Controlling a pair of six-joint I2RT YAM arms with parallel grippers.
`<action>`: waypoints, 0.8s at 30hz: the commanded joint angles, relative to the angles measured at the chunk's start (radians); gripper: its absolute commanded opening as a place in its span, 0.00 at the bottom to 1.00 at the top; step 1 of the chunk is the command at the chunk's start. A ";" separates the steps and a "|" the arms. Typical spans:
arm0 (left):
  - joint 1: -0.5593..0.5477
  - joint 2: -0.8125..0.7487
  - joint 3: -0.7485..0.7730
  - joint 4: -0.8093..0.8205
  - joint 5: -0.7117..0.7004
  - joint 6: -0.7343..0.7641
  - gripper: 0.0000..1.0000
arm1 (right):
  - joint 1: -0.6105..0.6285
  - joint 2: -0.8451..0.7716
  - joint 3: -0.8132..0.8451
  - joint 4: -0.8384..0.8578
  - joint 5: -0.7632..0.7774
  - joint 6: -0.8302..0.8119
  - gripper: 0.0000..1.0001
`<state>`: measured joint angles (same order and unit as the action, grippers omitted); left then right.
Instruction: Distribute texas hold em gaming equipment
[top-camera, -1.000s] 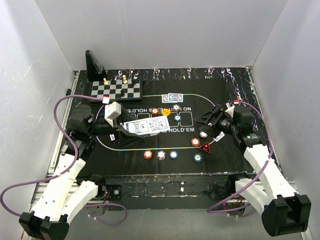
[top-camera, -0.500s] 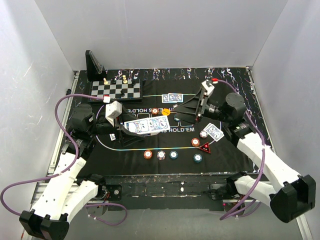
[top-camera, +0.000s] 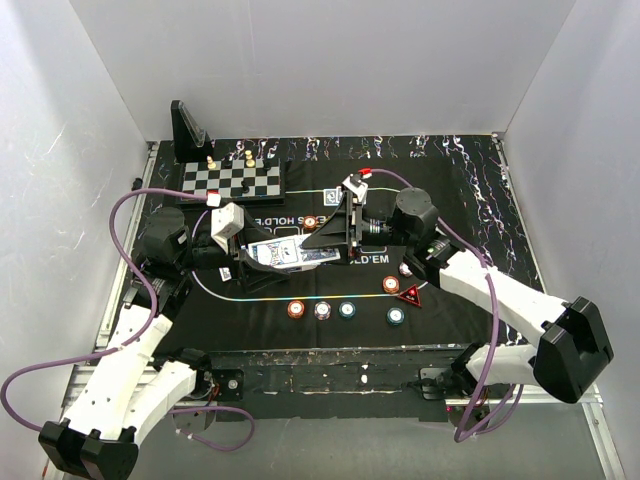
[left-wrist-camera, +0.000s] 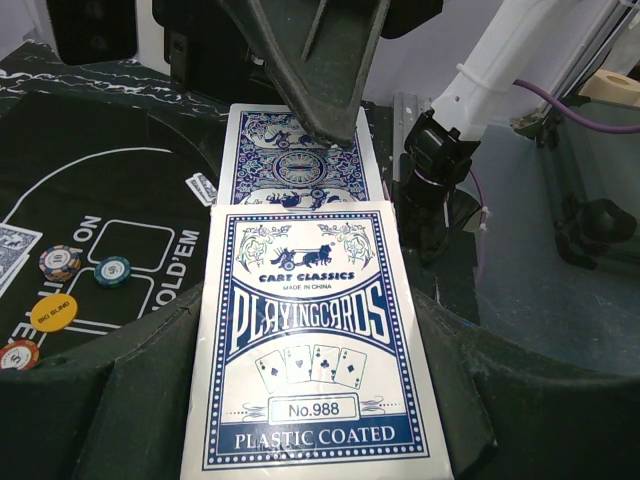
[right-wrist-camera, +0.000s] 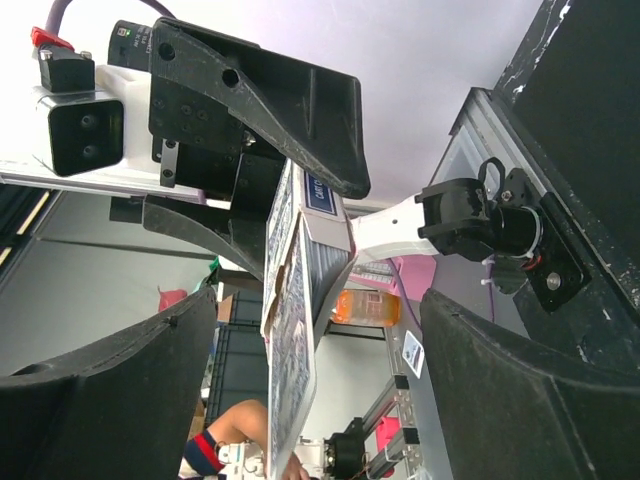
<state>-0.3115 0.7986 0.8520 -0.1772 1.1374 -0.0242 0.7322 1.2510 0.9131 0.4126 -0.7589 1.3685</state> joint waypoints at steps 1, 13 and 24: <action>-0.001 -0.007 0.047 -0.015 -0.004 0.053 0.00 | 0.024 0.013 0.073 0.075 0.004 0.030 0.87; -0.001 -0.002 0.059 -0.093 -0.028 0.142 0.00 | 0.075 0.087 0.083 0.097 0.039 0.067 0.38; -0.001 0.016 0.093 -0.251 -0.073 0.267 0.08 | 0.096 0.067 0.138 -0.131 0.092 -0.071 0.13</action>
<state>-0.3115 0.8097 0.8989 -0.3550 1.0859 0.1890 0.8116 1.3434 0.9768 0.4011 -0.7025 1.4197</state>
